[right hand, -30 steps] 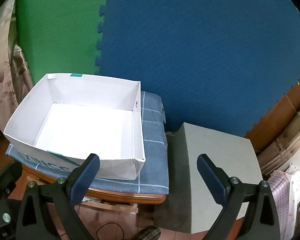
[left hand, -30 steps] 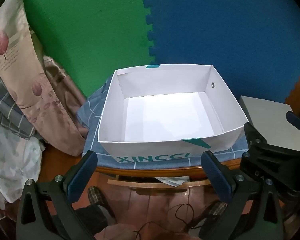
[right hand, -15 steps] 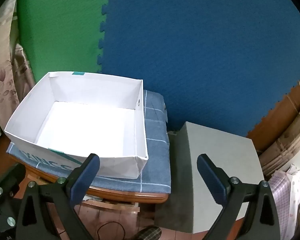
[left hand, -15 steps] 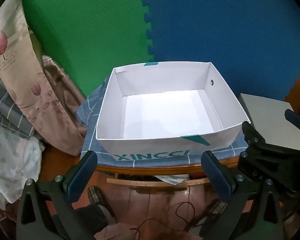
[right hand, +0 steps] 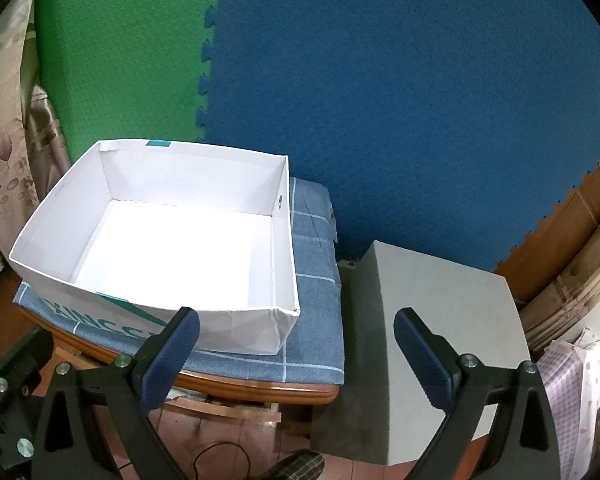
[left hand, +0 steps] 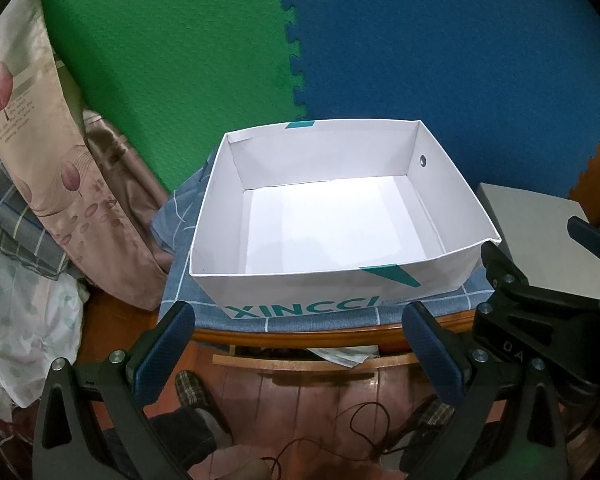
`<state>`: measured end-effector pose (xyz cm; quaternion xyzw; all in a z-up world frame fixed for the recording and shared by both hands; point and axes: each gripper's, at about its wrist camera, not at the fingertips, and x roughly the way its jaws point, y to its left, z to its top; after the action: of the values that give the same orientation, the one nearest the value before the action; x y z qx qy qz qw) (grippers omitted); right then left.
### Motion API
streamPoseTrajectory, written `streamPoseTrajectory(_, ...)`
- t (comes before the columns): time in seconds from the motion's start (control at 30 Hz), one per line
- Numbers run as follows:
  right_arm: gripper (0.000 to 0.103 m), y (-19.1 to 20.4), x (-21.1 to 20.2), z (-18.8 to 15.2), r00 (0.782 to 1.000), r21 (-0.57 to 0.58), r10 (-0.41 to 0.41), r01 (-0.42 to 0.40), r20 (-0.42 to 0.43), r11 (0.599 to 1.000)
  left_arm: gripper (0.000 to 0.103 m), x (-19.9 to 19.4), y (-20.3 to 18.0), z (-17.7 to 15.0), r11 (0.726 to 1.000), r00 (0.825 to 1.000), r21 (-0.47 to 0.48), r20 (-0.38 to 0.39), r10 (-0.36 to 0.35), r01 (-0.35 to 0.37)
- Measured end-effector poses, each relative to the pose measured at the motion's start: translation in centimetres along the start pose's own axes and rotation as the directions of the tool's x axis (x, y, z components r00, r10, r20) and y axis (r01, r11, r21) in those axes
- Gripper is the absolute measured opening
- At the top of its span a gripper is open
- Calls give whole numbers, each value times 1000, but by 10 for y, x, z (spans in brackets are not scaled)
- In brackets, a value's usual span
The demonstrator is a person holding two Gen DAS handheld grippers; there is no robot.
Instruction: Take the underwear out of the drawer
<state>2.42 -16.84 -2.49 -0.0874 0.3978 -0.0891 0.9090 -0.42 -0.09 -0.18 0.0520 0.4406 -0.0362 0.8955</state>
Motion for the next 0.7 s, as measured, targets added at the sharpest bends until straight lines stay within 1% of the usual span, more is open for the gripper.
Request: streamPoseTrajectory(0.7, 100, 2, 0, -2, 1000, -7, 1, -1, -4, 1000, 103, 1, -3, 1, 1000, 1000, 3, -1, 6, -6)
